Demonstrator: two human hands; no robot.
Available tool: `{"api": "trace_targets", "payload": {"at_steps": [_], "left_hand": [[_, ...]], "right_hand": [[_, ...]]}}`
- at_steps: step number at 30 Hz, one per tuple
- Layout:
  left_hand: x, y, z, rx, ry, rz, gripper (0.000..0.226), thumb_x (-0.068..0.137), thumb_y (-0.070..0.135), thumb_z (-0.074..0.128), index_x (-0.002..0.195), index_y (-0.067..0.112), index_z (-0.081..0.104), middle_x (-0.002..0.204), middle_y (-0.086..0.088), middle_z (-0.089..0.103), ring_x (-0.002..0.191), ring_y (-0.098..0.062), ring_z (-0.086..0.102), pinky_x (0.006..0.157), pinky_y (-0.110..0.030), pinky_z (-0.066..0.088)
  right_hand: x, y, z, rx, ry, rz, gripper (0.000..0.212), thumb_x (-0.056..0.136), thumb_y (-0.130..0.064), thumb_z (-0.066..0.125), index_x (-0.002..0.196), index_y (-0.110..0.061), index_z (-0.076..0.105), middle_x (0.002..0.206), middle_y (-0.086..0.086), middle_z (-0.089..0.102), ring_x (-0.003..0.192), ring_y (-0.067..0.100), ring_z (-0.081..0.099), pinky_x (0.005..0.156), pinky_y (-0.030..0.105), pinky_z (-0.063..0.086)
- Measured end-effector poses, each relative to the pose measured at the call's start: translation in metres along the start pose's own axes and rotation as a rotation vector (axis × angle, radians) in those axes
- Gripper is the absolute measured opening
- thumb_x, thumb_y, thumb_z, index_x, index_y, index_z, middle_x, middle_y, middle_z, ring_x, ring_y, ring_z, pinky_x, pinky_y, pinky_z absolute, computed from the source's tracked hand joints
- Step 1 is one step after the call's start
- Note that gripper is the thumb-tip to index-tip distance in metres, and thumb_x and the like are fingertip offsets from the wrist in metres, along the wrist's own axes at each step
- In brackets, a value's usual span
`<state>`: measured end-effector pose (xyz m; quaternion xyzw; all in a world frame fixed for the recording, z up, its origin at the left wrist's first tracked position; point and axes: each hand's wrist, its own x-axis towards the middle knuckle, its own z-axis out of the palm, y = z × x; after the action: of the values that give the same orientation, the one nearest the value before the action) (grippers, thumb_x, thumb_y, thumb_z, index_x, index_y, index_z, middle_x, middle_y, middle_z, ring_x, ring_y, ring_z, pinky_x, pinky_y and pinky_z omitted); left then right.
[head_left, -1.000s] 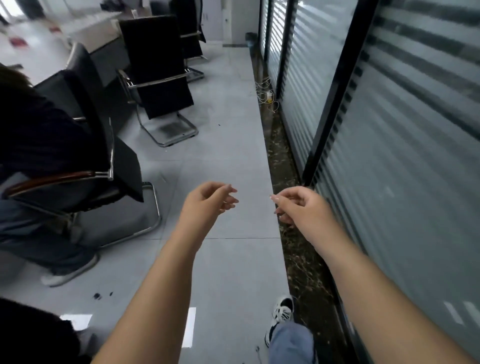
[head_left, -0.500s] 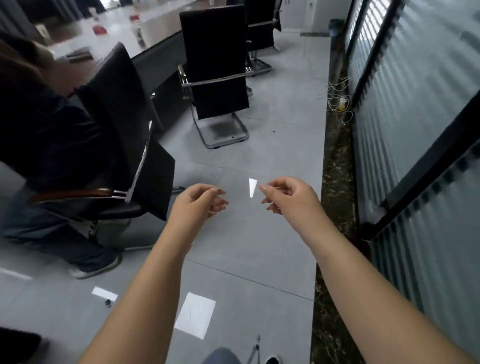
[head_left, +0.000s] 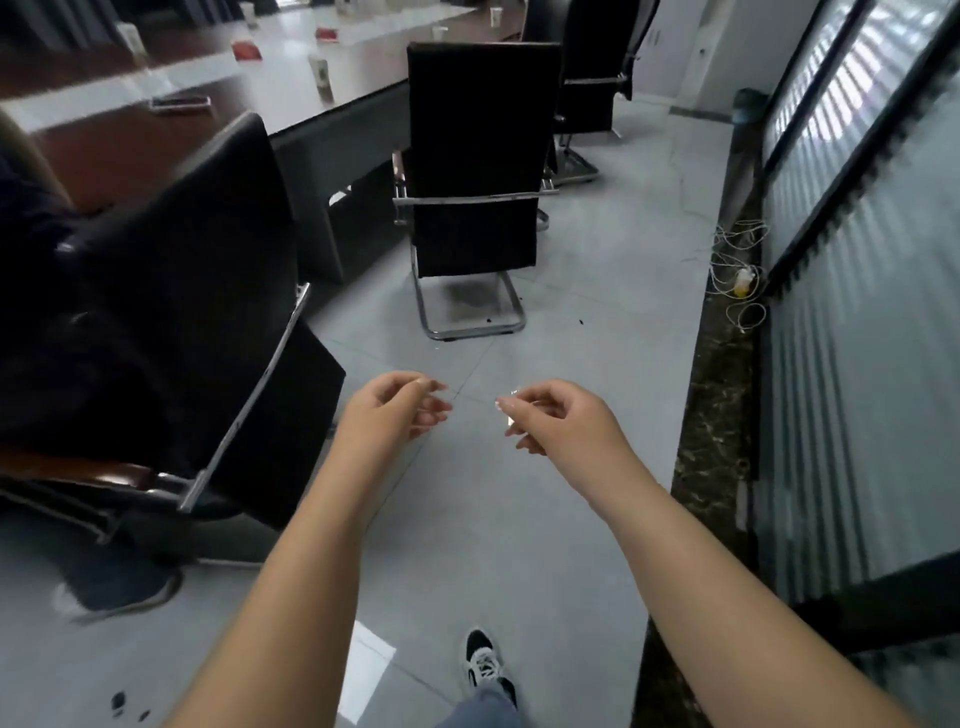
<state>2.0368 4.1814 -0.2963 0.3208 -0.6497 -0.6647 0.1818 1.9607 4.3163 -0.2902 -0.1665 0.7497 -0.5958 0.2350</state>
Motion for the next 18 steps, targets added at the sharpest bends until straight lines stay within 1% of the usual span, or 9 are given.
{"api": "trace_targets", "payload": {"at_steps": [2,4,5,7,11,13,15,16,18], "left_hand": [[0.045,0.016,0.010,-0.021,0.018,-0.009,0.023,0.093,0.006,0.046,0.077,0.012,0.061,0.053,0.007,0.064,0.055,-0.004,0.060,0.059,-0.013,0.047],[0.081,0.034,0.018,-0.031,0.023,0.000,0.021,0.093,0.006,0.047,0.079,0.011,0.061,0.063,0.001,0.065,0.064,-0.012,0.059,0.068,-0.019,0.048],[0.101,0.042,0.021,-0.024,0.028,0.011,0.019,0.093,0.006,0.048,0.080,0.010,0.061,0.068,-0.002,0.064,0.066,-0.014,0.059,0.070,-0.021,0.049],[0.131,0.054,0.024,-0.007,0.050,0.020,0.017,0.093,0.009,0.049,0.082,0.012,0.062,0.072,-0.003,0.065,0.068,-0.013,0.060,0.071,-0.022,0.048],[0.179,0.059,0.018,-0.015,0.153,-0.006,0.020,0.092,0.010,0.049,0.080,0.015,0.064,0.072,-0.001,0.067,0.071,-0.016,0.063,0.070,-0.024,0.050],[0.200,0.063,0.010,-0.019,0.228,-0.015,0.021,0.092,0.010,0.049,0.079,0.015,0.064,0.067,0.001,0.068,0.067,-0.012,0.063,0.069,-0.023,0.051],[0.221,0.065,0.001,-0.056,0.341,-0.024,0.022,0.093,0.008,0.048,0.078,0.013,0.064,0.062,0.003,0.066,0.057,-0.005,0.062,0.063,-0.017,0.051],[0.230,0.065,-0.002,-0.077,0.404,-0.031,0.022,0.093,0.008,0.048,0.078,0.012,0.063,0.062,0.002,0.066,0.055,-0.004,0.062,0.060,-0.015,0.051],[0.243,0.067,-0.009,-0.096,0.509,-0.039,0.021,0.094,0.010,0.048,0.081,0.012,0.064,0.069,-0.001,0.066,0.062,-0.006,0.063,0.063,-0.017,0.052]], "right_hand": [[0.051,-0.015,-0.003,-0.035,-0.035,-0.014,0.018,0.084,-0.015,0.067,0.070,-0.017,0.056,0.063,0.000,0.060,0.044,-0.004,0.053,0.051,0.009,0.042],[0.089,-0.030,-0.005,-0.052,-0.062,-0.026,0.017,0.085,-0.017,0.067,0.071,-0.017,0.057,0.064,0.000,0.061,0.045,-0.004,0.053,0.053,0.010,0.044],[0.112,-0.038,-0.004,-0.052,-0.073,-0.042,0.016,0.085,-0.017,0.066,0.072,-0.017,0.057,0.065,-0.001,0.061,0.046,-0.003,0.053,0.054,0.011,0.045],[0.144,-0.050,-0.001,-0.040,-0.113,-0.071,0.013,0.086,-0.017,0.066,0.074,-0.016,0.058,0.065,-0.001,0.061,0.047,-0.003,0.054,0.053,0.010,0.045],[0.202,-0.058,0.015,-0.069,-0.218,-0.067,0.011,0.085,-0.020,0.066,0.077,-0.016,0.060,0.064,-0.002,0.061,0.055,0.006,0.056,0.057,0.014,0.046],[0.235,-0.062,0.023,-0.062,-0.270,-0.062,0.010,0.085,-0.021,0.066,0.079,-0.015,0.060,0.064,-0.002,0.061,0.056,0.008,0.055,0.059,0.016,0.046],[0.270,-0.066,0.033,-0.069,-0.352,-0.062,0.010,0.086,-0.021,0.065,0.083,-0.013,0.060,0.066,-0.002,0.061,0.057,0.008,0.054,0.059,0.016,0.046],[0.286,-0.069,0.038,-0.081,-0.401,-0.071,0.010,0.086,-0.021,0.065,0.083,-0.013,0.060,0.066,-0.001,0.061,0.057,0.008,0.054,0.059,0.017,0.046],[0.315,-0.073,0.052,-0.103,-0.502,-0.089,0.010,0.086,-0.021,0.065,0.082,-0.014,0.060,0.067,-0.001,0.062,0.058,0.008,0.055,0.060,0.017,0.046]]}}
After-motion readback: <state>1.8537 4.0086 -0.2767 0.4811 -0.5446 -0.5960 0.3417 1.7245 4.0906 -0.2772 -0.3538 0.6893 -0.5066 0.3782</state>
